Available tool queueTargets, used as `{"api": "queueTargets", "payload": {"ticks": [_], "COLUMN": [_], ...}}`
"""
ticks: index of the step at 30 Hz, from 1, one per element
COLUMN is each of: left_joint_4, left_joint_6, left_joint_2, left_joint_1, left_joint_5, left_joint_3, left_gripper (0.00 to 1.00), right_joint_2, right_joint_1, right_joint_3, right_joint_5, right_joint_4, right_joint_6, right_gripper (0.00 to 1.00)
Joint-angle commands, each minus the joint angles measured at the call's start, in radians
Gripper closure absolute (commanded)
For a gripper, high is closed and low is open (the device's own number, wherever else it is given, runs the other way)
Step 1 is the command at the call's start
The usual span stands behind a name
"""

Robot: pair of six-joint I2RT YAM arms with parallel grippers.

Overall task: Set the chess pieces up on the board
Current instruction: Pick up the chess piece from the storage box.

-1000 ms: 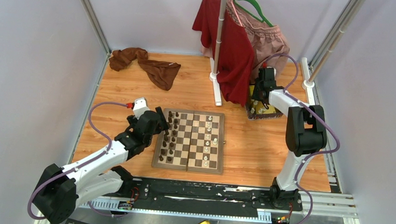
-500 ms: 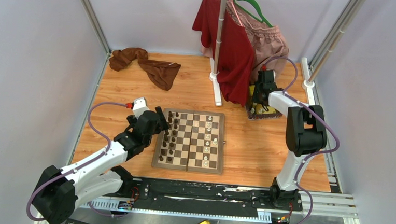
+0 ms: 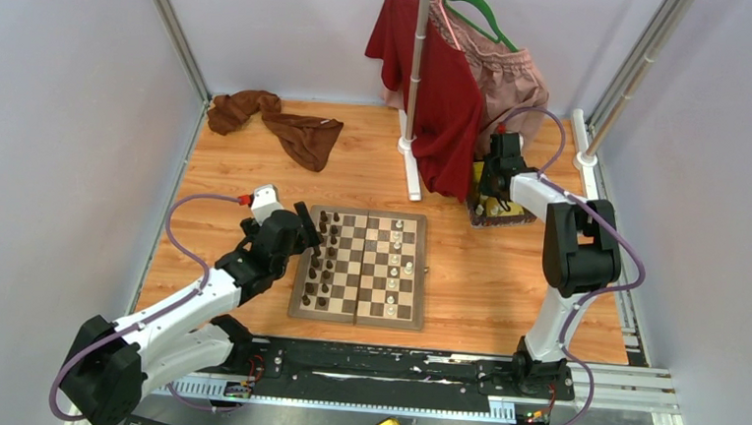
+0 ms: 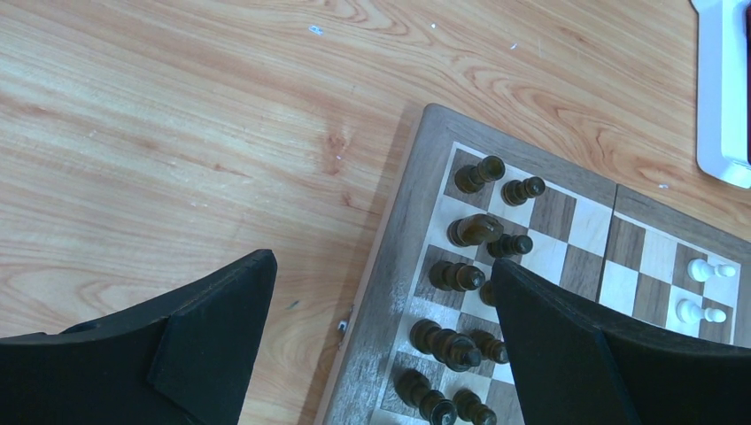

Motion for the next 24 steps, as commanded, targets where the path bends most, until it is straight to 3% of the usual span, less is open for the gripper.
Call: {"api": "queueTargets", "payload": {"ticks": [1,15,24], "left_joint_4": [0.001,-0.057,-0.085], "left_joint_6": [-0.017,-0.022,-0.015], "left_joint_2": [-0.025,-0.124,-0.224], "left_joint_1": [0.006,0.006,0.006], "left_joint_5": [-0.01,-0.001,0.007], "left_joint_3": [0.0,-0.029,-0.057], "left_gripper": [0.0,0.0,0.0], "right_joint_2": [-0.049,-0.215,-0.425], "right_joint_1": [-0.007,0.065,0.225], "right_joint_3": [-0.019,-0.082,-0.204], "right_joint_5": [0.012,0.079,0.172], "right_joint_4": [-0.02,-0.077,-0.152], "right_joint_6": [0.007,-0.002,-0.012], "right_gripper": [1.0,1.0,1.0]}}
